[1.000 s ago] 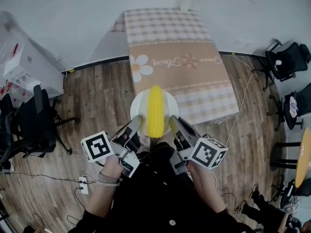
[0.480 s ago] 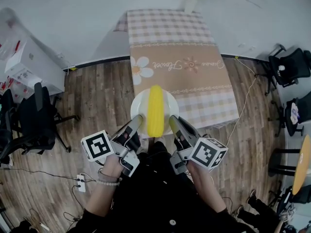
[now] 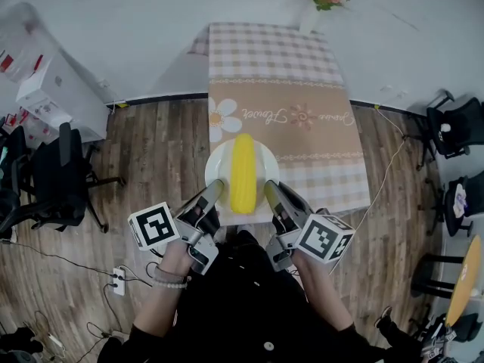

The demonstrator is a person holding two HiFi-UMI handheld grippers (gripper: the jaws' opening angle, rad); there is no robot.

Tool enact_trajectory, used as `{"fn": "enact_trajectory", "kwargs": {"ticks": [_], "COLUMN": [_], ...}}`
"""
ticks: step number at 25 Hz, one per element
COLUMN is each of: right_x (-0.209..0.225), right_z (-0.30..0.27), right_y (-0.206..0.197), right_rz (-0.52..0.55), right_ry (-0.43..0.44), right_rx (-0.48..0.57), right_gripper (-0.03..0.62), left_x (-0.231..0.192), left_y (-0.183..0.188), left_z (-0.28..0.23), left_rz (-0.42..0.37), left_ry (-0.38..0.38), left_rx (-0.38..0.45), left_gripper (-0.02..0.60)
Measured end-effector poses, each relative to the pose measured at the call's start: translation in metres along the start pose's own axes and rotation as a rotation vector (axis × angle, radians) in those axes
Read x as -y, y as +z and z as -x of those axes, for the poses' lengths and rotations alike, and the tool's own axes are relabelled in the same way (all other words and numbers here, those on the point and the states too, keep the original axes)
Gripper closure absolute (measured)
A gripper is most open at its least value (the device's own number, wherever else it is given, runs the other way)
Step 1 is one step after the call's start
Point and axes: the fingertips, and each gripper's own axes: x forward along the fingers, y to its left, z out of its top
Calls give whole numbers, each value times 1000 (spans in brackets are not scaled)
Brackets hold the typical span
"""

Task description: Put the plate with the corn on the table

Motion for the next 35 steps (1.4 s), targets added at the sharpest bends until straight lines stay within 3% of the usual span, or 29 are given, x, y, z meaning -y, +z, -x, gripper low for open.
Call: {"fn": "enact_trajectory", "kwargs": {"ticks": [15, 35], "right_x": [11, 49], "right_z": [-28, -50], "right_y": [16, 1], "right_rz": [65, 88], "right_ry": [52, 51], "right_rx": [-104, -223], "right_gripper": [497, 494], "left_x": [-17, -55], "left_y": [11, 7], "left_z": [-14, -29], "left_rz": [-24, -32], "left_ry": [85, 188], "left_rx": [78, 80], "left_gripper": [551, 552]}}
